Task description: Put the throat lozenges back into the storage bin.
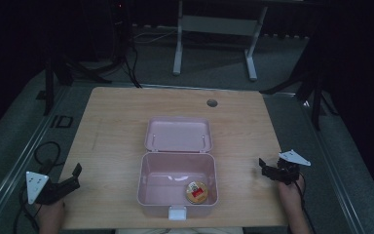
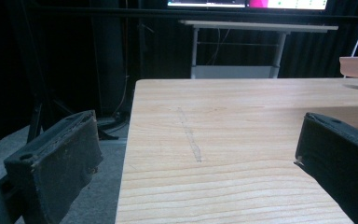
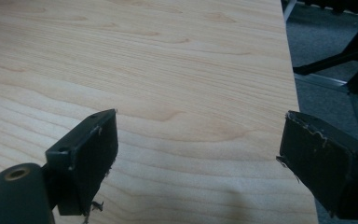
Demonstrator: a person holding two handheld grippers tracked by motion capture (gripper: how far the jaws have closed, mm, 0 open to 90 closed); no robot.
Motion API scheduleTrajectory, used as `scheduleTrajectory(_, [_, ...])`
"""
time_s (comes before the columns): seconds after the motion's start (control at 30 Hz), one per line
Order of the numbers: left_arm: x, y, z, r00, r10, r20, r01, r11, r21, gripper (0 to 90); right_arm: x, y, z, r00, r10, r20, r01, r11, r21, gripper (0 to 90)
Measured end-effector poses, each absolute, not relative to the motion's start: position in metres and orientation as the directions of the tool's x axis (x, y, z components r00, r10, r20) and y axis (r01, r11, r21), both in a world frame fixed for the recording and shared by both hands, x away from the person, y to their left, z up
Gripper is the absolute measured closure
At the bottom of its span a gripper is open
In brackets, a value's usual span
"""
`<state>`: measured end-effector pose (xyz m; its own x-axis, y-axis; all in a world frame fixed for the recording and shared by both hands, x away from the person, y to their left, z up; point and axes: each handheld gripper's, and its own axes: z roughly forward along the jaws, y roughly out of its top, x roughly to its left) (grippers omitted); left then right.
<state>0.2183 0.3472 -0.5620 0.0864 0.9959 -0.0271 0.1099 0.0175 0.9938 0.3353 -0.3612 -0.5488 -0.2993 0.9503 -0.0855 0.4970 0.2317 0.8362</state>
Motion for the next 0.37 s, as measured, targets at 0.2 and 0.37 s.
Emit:
scheduleTrajectory(0.2, [0.2183, 0.3477, -0.5621, 0.086, 0.996, -0.033, 0.11, 0.023, 0.994, 0.4, 0.3362, -0.3626, -0.5506, -0.288, 0.954, -0.082, 0.504, 0.224, 0.834, 11.2])
scheduleTrajectory(0.37, [0.2183, 0.3479, -0.5621, 0.086, 0.996, -0.035, 0.111, 0.025, 0.994, 0.4, 0.3374, -0.362, -0.5511, -0.294, 0.952, -0.084, 0.513, 0.231, 0.827, 11.2])
